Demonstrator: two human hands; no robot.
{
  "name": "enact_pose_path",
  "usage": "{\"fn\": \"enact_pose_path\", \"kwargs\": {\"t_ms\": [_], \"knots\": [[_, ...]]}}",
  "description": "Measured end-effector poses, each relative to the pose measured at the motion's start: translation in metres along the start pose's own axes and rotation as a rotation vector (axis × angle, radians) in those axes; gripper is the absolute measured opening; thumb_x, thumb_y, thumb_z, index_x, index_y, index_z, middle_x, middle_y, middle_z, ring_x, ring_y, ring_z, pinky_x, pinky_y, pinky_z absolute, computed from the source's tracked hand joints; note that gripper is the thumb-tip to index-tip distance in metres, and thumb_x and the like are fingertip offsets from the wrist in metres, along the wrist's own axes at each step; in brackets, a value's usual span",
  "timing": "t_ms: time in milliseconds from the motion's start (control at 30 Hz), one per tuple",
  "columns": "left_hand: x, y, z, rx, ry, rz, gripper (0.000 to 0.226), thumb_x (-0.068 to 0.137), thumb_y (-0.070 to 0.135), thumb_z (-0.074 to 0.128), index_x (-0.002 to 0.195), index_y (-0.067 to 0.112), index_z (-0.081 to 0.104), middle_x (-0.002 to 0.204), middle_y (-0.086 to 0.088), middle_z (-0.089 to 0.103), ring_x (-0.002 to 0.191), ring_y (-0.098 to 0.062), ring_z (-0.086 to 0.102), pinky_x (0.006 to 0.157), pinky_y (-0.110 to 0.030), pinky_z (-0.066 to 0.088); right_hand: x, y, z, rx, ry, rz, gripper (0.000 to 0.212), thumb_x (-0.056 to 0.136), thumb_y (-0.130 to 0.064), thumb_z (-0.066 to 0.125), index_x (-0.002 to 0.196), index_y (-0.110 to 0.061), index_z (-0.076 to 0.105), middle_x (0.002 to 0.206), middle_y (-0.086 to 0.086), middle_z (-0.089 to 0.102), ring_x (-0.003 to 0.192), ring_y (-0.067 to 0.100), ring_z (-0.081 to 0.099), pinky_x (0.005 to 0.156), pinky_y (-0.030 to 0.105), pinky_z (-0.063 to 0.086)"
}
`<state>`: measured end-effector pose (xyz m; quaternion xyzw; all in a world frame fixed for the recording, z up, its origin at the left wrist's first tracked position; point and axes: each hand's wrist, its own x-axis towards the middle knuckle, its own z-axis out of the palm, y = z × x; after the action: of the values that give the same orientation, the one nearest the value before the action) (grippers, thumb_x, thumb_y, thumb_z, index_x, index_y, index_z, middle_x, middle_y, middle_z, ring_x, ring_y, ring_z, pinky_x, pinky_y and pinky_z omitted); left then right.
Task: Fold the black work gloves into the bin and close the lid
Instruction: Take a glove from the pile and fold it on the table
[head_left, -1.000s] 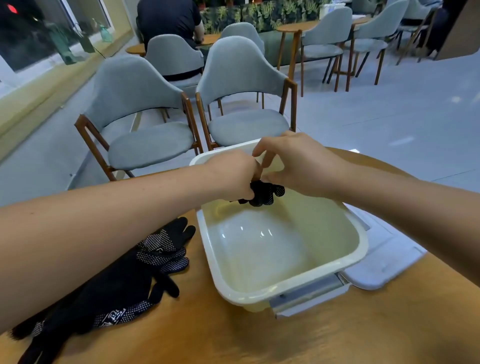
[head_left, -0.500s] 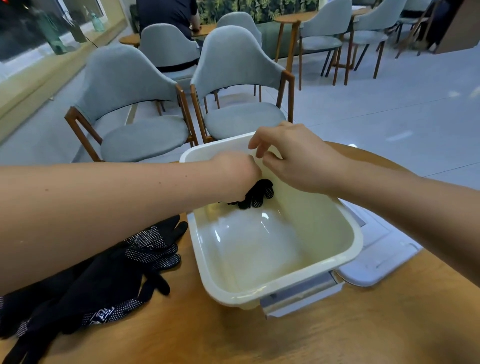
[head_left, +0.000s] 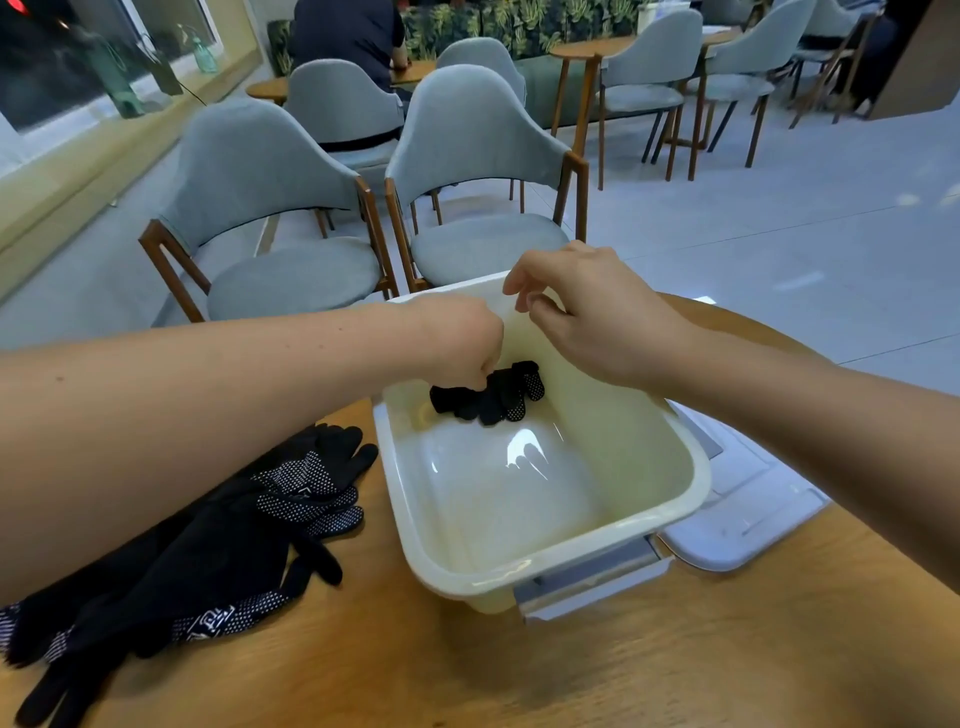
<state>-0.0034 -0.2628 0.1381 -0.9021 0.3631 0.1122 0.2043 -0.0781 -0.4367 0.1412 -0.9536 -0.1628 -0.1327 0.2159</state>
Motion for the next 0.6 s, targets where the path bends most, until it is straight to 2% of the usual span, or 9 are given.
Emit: {"fn": "enact_pose_path", "kwargs": {"t_ms": [67, 133, 267, 333, 467, 600], "knots": [[-0.012, -0.007, -0.006, -0.037, 0.052, 0.004, 0.020, 0.099, 0.035, 0.063, 0.097, 0.023, 0.079, 0.085, 0.002, 0.071, 0.078, -0.022, 0.066, 0.065, -0.034, 0.053, -0.002, -0.003, -0.004, 0.010, 0.008, 0.004, 0.027, 0.108, -0.017, 0.049, 0.127, -0.025, 0.066, 0.112, -0.010, 0.072, 0.111, 0.013, 0.051, 0.091, 0.037, 0.044], [-0.025, -0.013, -0.013, -0.060, 0.135, 0.005, 0.017, 0.099, 0.035, 0.064, 0.094, 0.026, 0.076, 0.077, 0.007, 0.065, 0.070, -0.018, 0.060, 0.063, -0.033, 0.053, -0.003, -0.009, -0.010, 0.017, 0.018, -0.001, 0.026, 0.108, -0.017, 0.050, 0.127, -0.025, 0.067, 0.112, -0.010, 0.071, 0.108, 0.011, 0.051, 0.087, 0.033, 0.042], [-0.057, -0.025, -0.025, -0.078, 0.292, -0.013, 0.012, 0.100, 0.044, 0.066, 0.097, 0.034, 0.071, 0.078, 0.011, 0.061, 0.076, -0.012, 0.061, 0.071, -0.040, 0.063, -0.010, -0.029, -0.021, 0.005, 0.024, -0.026, 0.026, 0.108, -0.019, 0.052, 0.128, -0.024, 0.068, 0.114, -0.009, 0.070, 0.107, 0.009, 0.053, 0.086, 0.029, 0.041], [-0.077, -0.032, -0.028, -0.102, 0.354, -0.031, 0.012, 0.100, 0.044, 0.066, 0.093, 0.034, 0.069, 0.078, 0.011, 0.062, 0.075, -0.009, 0.058, 0.072, -0.041, 0.062, -0.013, -0.041, -0.025, -0.003, 0.030, -0.044, 0.024, 0.108, -0.019, 0.054, 0.126, -0.024, 0.069, 0.114, -0.009, 0.072, 0.106, 0.009, 0.056, 0.084, 0.026, 0.043], [-0.119, -0.045, -0.024, -0.163, 0.430, -0.068, 0.014, 0.100, 0.041, 0.067, 0.090, 0.030, 0.069, 0.076, 0.009, 0.063, 0.071, -0.007, 0.058, 0.067, -0.036, 0.057, -0.019, -0.067, -0.029, -0.013, 0.017, -0.067, 0.021, 0.108, -0.020, 0.058, 0.124, -0.024, 0.071, 0.113, -0.011, 0.072, 0.105, 0.006, 0.060, 0.079, 0.009, 0.038], [-0.162, -0.056, -0.004, -0.226, 0.465, -0.136, 0.016, 0.099, 0.039, 0.070, 0.088, 0.028, 0.069, 0.075, 0.011, 0.061, 0.072, -0.006, 0.057, 0.067, -0.035, 0.054, -0.029, -0.098, -0.028, -0.007, 0.009, -0.104, 0.019, 0.107, -0.022, 0.059, 0.121, -0.026, 0.072, 0.114, -0.012, 0.072, 0.105, 0.005, 0.062, 0.080, 0.009, 0.040]]}}
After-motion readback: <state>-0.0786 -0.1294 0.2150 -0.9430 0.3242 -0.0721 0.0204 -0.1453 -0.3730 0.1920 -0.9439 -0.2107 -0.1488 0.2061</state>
